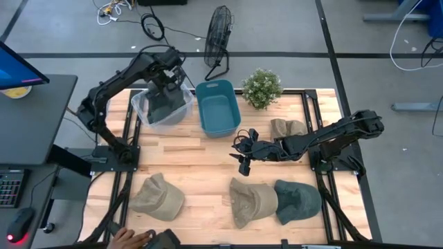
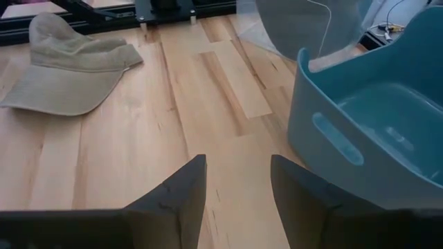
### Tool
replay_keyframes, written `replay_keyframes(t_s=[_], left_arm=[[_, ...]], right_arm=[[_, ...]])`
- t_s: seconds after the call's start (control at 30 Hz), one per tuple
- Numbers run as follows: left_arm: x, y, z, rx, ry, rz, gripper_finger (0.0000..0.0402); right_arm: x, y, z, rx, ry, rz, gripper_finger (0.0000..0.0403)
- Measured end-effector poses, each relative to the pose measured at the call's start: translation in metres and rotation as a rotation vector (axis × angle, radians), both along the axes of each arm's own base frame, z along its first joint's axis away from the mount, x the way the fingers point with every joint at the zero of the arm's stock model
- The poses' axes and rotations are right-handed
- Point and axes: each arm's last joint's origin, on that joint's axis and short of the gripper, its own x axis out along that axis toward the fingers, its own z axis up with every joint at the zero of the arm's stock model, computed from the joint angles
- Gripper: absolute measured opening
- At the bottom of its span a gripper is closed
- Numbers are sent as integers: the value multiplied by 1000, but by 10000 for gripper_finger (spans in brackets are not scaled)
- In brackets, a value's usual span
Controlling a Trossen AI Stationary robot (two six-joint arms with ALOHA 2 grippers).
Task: Pick & Place hat
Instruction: Put the left blue cap into the transparent bin, then put the blue cap into the transparent bin
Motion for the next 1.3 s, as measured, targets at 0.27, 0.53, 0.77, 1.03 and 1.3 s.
replay_keyframes(t_s=[0.27, 0.53, 0.77, 1.03, 1.3], left_arm=[[7, 6, -14, -85, -59, 389, 40], [10, 9, -17, -97, -83, 531, 39], [10, 9, -17, -89, -83, 535, 64], [12, 9, -16, -62, -111, 686, 157], [24, -9, 31, 105, -201, 848, 181]], right_arm=[[0, -1, 0, -21, 5, 9, 164], [0, -1, 0, -21, 5, 9, 164], [0, -1, 0, -22, 5, 9, 164], [0, -1, 0, -32, 8, 15, 164], [0, -1, 0, -41, 10, 21, 164]])
